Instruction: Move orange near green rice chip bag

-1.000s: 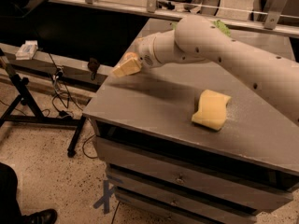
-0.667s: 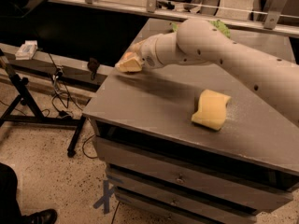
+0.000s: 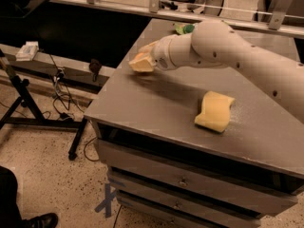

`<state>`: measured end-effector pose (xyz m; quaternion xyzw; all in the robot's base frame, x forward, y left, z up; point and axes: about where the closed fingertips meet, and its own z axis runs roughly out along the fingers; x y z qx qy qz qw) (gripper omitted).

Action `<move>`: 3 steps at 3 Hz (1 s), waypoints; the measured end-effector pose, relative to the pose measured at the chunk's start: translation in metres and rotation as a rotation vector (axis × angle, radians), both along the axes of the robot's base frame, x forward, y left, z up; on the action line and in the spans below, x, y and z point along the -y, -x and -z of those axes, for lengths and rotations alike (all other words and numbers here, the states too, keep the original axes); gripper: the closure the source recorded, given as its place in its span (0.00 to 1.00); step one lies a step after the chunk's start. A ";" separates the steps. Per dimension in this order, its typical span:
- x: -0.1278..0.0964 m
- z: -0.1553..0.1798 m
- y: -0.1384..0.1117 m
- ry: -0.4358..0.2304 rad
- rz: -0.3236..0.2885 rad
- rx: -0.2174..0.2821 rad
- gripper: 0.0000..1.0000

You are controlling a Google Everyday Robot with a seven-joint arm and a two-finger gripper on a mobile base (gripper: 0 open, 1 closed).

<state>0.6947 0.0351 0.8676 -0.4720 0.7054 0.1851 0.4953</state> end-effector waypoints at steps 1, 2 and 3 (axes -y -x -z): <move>0.037 -0.034 -0.014 0.012 0.042 0.062 1.00; 0.097 -0.079 -0.040 0.049 0.126 0.136 1.00; 0.097 -0.079 -0.040 0.049 0.126 0.136 1.00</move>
Offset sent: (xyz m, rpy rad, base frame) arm 0.0674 -0.1733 0.1146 -0.1141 -0.1941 -0.2264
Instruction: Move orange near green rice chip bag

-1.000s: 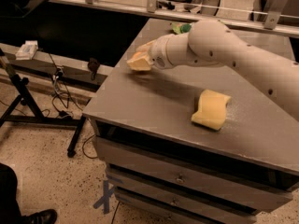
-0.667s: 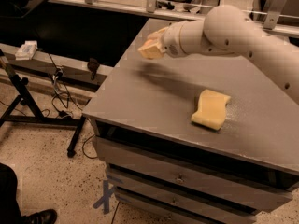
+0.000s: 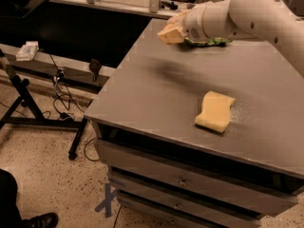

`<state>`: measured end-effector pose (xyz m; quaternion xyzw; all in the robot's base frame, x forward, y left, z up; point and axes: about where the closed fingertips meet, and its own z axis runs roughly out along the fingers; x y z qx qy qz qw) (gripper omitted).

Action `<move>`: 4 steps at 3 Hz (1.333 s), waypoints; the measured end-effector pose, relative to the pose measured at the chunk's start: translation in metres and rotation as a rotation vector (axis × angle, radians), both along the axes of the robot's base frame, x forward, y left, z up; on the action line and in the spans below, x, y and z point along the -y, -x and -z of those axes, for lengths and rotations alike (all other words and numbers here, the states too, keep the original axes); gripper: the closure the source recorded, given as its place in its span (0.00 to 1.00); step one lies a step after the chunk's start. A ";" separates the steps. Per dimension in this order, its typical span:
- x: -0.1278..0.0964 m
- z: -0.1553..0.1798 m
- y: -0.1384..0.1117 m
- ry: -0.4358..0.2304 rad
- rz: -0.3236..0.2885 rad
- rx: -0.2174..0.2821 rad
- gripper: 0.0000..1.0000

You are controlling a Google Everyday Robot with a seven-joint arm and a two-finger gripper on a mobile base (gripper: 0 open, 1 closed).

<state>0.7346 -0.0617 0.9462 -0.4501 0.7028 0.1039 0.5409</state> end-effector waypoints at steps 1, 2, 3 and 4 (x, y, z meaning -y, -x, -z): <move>0.027 0.010 -0.009 -0.018 0.054 0.007 1.00; 0.065 0.026 -0.034 -0.030 0.126 0.021 1.00; 0.087 0.039 -0.060 -0.063 0.171 0.026 1.00; 0.094 0.052 -0.078 -0.085 0.187 0.019 1.00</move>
Offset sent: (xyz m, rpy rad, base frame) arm 0.0680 -0.1241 -0.0433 0.0463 -0.0442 -0.2319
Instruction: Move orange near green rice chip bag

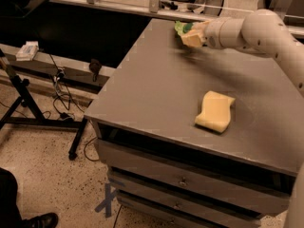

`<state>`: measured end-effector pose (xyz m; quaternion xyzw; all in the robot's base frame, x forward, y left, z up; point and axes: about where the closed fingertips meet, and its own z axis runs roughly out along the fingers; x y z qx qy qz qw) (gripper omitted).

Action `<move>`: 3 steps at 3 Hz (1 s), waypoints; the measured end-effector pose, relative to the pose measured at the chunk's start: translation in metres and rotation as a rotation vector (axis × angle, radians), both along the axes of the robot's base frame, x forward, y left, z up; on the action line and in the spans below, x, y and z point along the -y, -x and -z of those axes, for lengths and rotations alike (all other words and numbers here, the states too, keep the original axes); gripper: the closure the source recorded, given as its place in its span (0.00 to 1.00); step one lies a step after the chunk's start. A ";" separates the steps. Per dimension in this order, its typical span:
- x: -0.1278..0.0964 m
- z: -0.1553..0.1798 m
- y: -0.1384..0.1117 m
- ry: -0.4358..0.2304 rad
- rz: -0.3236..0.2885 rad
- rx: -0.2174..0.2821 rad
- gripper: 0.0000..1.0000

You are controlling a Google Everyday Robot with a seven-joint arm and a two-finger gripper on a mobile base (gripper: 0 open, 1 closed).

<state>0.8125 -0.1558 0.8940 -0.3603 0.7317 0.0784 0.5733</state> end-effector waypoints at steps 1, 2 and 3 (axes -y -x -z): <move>0.007 0.010 -0.004 0.006 0.010 -0.020 1.00; 0.013 0.017 -0.004 0.015 0.023 -0.039 0.82; 0.014 0.021 -0.006 0.018 0.027 -0.047 0.59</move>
Offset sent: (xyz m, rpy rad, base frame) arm 0.0037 -0.0270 -0.0212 -0.0278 0.0575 -0.0491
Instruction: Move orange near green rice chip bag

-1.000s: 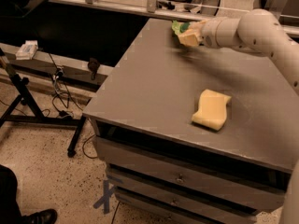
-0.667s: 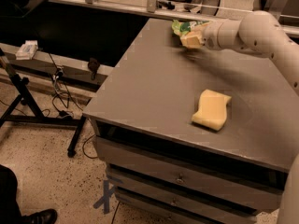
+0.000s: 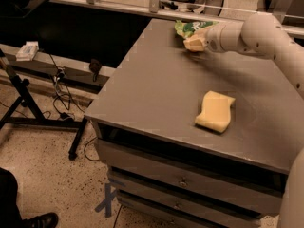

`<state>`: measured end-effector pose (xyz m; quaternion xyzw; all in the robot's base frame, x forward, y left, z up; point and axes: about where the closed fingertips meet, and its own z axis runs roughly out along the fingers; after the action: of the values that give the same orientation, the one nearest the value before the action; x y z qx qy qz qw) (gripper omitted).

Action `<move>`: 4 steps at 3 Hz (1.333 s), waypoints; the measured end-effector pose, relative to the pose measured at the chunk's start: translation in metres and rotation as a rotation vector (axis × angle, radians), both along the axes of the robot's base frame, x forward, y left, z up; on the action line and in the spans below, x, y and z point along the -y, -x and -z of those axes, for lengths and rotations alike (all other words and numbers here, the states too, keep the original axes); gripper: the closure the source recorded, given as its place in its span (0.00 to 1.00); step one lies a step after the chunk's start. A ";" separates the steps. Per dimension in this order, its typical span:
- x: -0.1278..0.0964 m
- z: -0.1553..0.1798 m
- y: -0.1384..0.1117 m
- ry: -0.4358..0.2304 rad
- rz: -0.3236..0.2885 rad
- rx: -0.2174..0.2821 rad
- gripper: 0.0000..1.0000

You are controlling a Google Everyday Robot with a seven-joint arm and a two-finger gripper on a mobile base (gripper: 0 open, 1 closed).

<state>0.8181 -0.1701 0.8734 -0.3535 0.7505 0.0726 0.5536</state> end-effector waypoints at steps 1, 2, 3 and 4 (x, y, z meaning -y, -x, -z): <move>0.000 0.001 0.000 -0.003 0.002 -0.002 0.35; 0.000 0.002 0.001 -0.006 0.003 -0.002 0.12; 0.000 0.002 0.003 -0.011 0.006 -0.002 0.00; 0.001 0.002 0.006 -0.016 0.012 0.000 0.00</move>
Offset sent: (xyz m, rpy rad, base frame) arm -0.0032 -0.0055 0.0012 0.0111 -0.0061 -0.0131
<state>0.8117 -0.1707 0.8713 -0.3446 0.7520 0.0754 0.5568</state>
